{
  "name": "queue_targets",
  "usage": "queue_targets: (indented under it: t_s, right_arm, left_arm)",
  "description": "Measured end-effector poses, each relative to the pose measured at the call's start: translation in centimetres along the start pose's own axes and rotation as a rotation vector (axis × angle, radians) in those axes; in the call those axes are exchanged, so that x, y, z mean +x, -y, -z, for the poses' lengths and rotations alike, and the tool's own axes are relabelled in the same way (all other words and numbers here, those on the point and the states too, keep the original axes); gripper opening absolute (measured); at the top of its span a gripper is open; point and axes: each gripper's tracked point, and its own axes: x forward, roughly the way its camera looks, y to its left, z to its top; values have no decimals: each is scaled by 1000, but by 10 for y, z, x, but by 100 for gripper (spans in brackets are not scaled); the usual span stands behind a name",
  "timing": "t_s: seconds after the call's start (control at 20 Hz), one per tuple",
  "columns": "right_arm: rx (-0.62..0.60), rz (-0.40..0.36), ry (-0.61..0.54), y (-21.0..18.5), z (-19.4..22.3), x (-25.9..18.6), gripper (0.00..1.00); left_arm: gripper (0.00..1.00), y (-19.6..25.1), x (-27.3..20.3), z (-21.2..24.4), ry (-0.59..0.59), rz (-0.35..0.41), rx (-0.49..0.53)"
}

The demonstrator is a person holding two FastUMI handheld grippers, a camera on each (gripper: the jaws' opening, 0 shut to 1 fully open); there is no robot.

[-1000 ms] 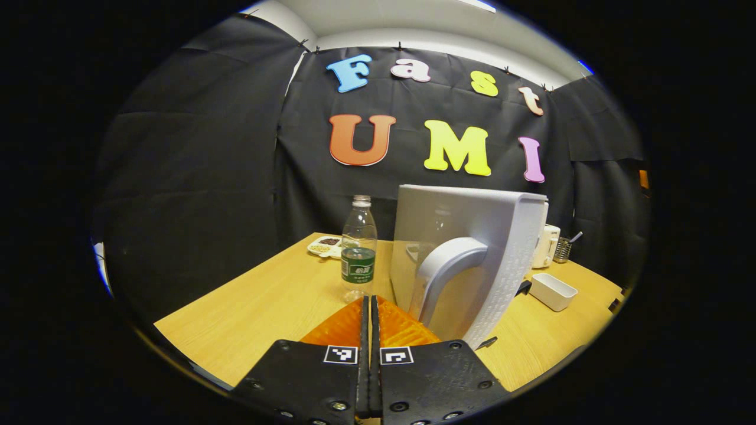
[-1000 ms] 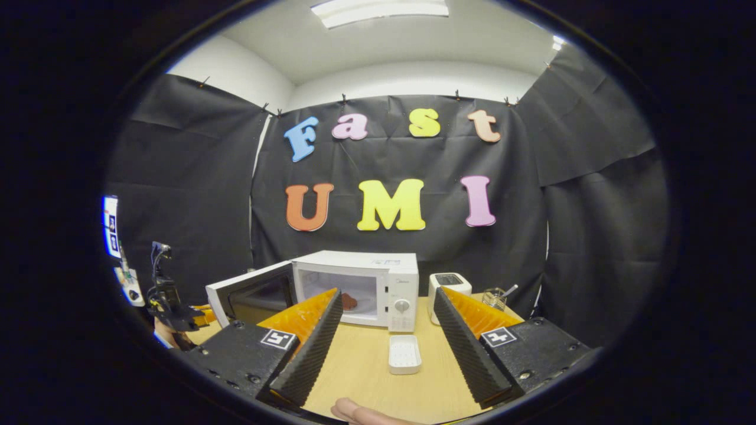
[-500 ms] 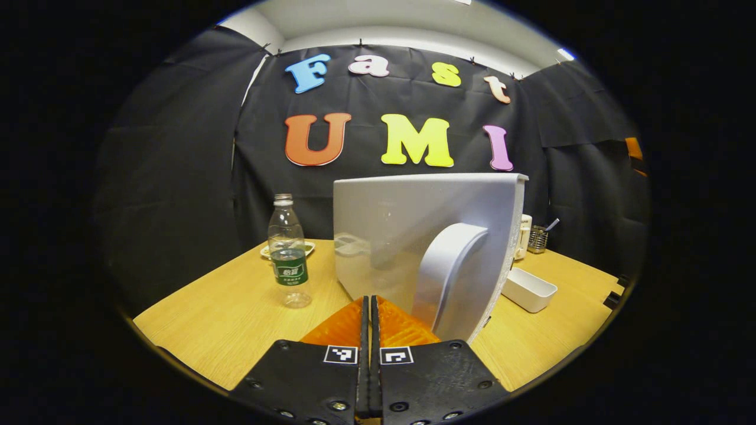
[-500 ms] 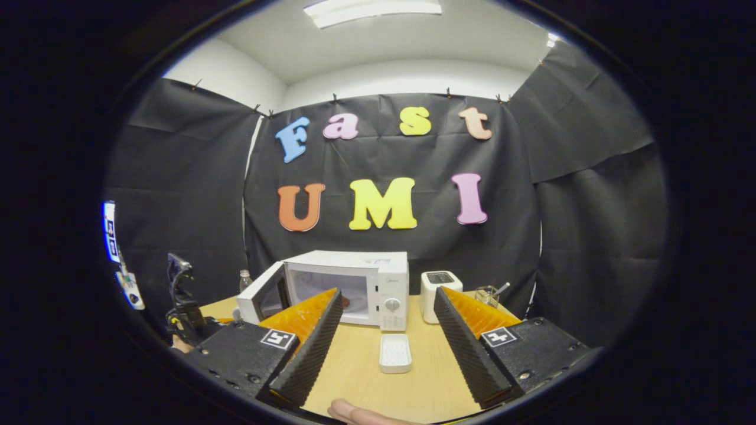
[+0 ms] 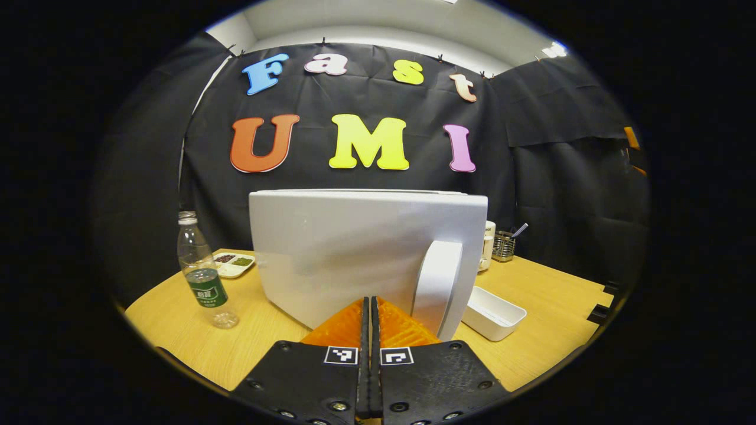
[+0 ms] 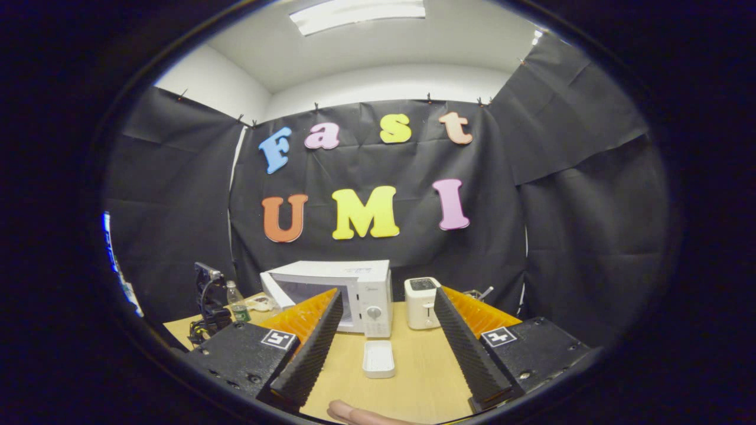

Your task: Open the microwave oven with the left hand, put the food in, and close the microwave oven.

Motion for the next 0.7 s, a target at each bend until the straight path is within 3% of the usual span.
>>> queue_targets:
  t_s: [0.2, 0.35, 0.4, 0.45, 0.6, 0.65, 0.7]
  right_arm:
    - [-1, 16, 24, 14, -5, -3, 99]
    - [-3, 14, 22, 22, -3, -2, 99]
    - [-4, 10, 20, 24, -1, -1, 87]
    - [-6, 12, 18, 28, 0, 1, 99]
    - [-5, 16, 20, 39, 0, 10, 99]
    - [0, 16, 21, 42, 1, 15, 87]
    - [7, 16, 17, 46, 4, 21, 99]
  left_arm:
    - [0, 18, 41, -4, 9, 16, -4]
    - [0, 33, 73, -6, 15, 44, -83]
    - [0, 34, 83, -6, 10, 44, -97]
    - [0, 32, 92, -5, 3, 34, -92]
    - [0, 34, 115, -1, -20, 38, -112]
    - [0, 35, 121, -2, -19, 41, -134]
    - [0, 35, 128, -3, -14, 42, -150]
